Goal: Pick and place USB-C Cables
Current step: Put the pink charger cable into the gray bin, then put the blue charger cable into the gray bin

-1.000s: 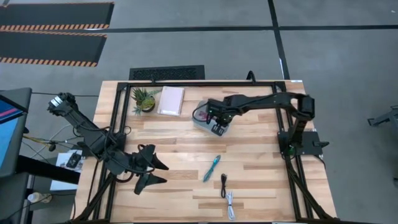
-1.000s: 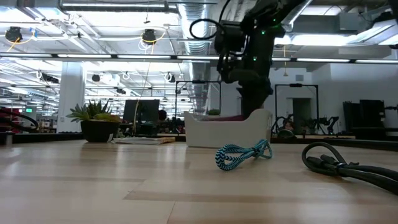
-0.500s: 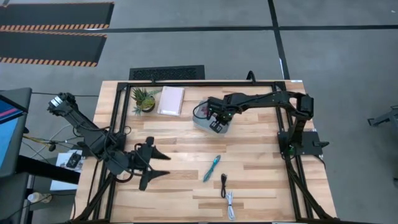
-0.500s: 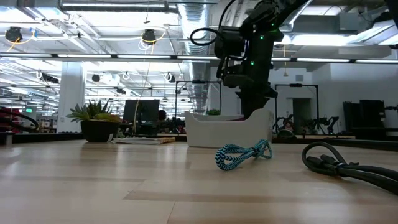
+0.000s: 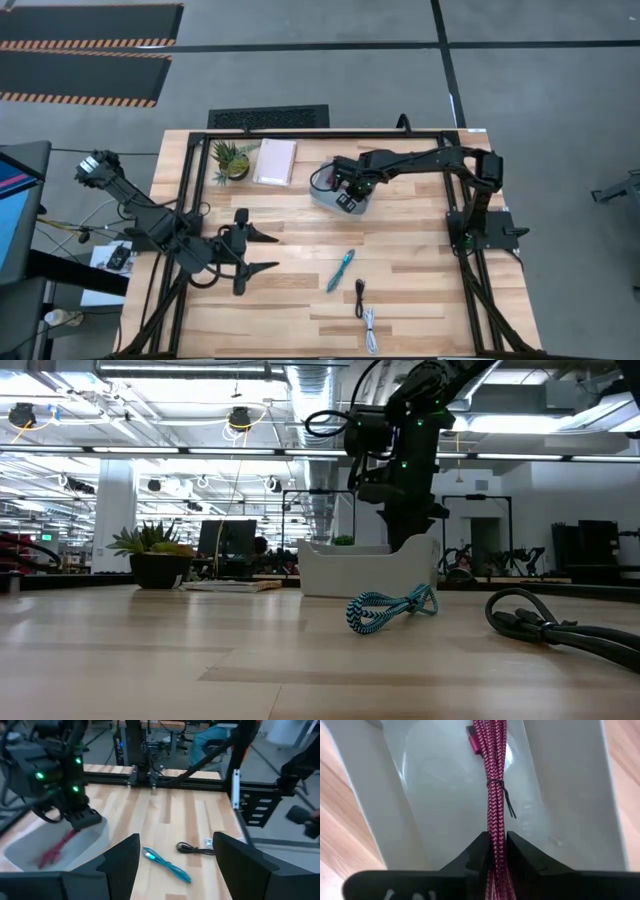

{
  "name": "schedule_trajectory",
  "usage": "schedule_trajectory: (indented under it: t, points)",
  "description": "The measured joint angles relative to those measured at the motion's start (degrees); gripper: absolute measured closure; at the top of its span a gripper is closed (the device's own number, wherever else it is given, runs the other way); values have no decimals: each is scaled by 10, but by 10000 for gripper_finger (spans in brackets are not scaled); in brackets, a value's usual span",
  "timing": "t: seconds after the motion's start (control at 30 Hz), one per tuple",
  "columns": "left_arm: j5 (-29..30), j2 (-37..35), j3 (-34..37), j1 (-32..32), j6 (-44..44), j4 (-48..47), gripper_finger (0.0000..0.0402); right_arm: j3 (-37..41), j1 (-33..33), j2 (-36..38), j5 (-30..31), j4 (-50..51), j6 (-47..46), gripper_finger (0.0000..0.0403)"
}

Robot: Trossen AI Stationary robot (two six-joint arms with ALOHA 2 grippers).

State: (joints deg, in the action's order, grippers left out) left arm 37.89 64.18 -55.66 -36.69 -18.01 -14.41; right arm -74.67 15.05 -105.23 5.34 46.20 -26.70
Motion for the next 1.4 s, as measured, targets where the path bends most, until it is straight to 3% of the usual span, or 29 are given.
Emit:
schedule_trajectory:
  t: [0.4, 0.6, 0.87, 1.1, 1.3, 1.4]
  points:
    - [-81, 15, 1, 103, 43, 13, 162, -39, 0, 6, -20, 18, 28, 233]
    - [-98, 80, 32, 151, 13, 18, 162, -185, -7, 6, -52, 171, 74, 227]
    - [-146, 210, 82, 194, -65, 136, 162, -419, -37, 6, -51, 395, 87, 244]
    - [-157, 324, 82, 224, -70, 265, 162, -542, -141, 6, -51, 438, 38, 256]
    - [-205, 360, 73, 259, -104, 322, 162, -553, -282, 6, -52, 438, -1, 267]
    - [-208, 360, 61, 270, -105, 320, 162, -552, -355, 6, -11, 438, -31, 273]
